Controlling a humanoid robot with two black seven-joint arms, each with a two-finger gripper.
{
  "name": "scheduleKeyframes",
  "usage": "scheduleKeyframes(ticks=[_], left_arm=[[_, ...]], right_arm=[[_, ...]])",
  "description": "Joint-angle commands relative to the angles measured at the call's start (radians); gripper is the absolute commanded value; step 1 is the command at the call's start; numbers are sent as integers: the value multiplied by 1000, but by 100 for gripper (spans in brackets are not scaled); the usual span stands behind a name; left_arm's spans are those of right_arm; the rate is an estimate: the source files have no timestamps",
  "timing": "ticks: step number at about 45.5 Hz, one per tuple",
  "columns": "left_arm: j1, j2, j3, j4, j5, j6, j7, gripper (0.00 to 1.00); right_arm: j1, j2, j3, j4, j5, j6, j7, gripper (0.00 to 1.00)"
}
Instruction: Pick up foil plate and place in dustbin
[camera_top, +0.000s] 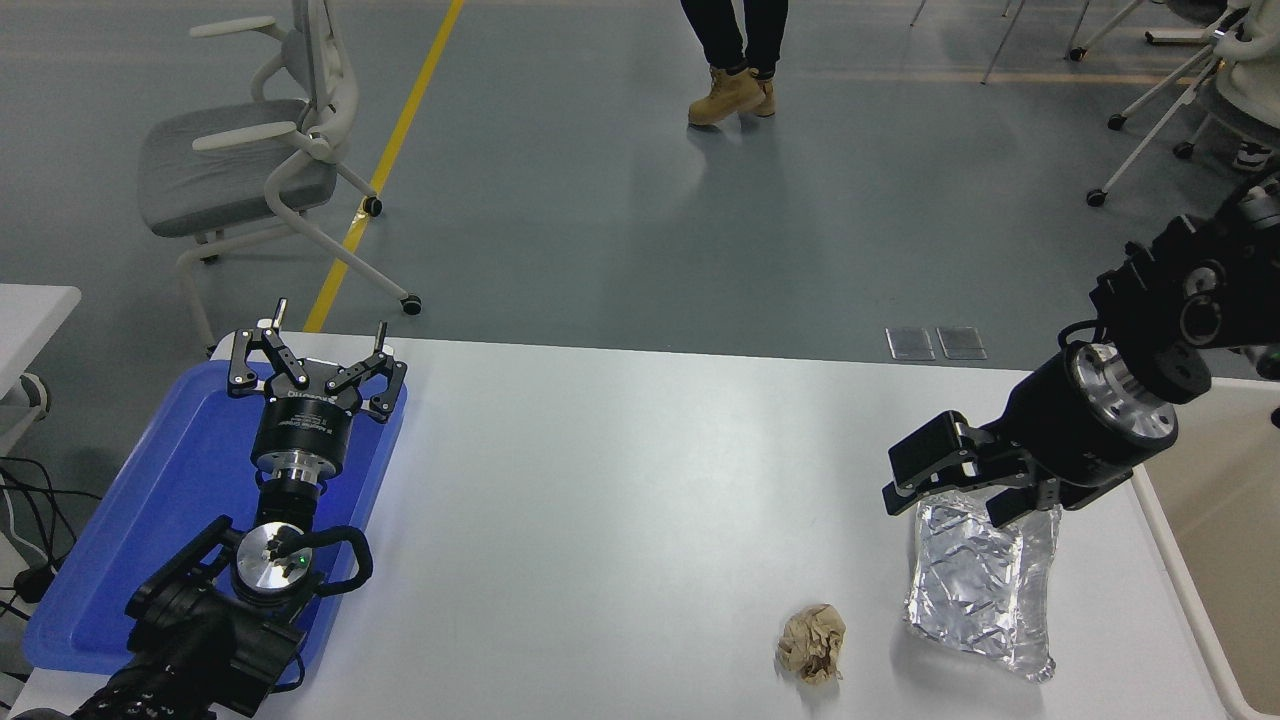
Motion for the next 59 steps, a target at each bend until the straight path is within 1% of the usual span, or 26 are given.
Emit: scheduleKeyframes(ticks=[1, 40, 50, 59], left_arm=[[0, -2, 0, 0, 0, 0, -2, 100], [0, -2, 0, 0, 0, 0, -2, 100], [0, -2, 0, 0, 0, 0, -2, 100], [0, 0, 0, 0, 2, 0, 0, 100]], right_arm=[[0, 0, -3, 1, -1, -12, 0, 100], [2, -5, -7, 1, -9, -20, 1, 100], [0, -12, -18, 3, -13, -44, 1, 100], [-44, -18, -29, 1, -55, -98, 0, 100]])
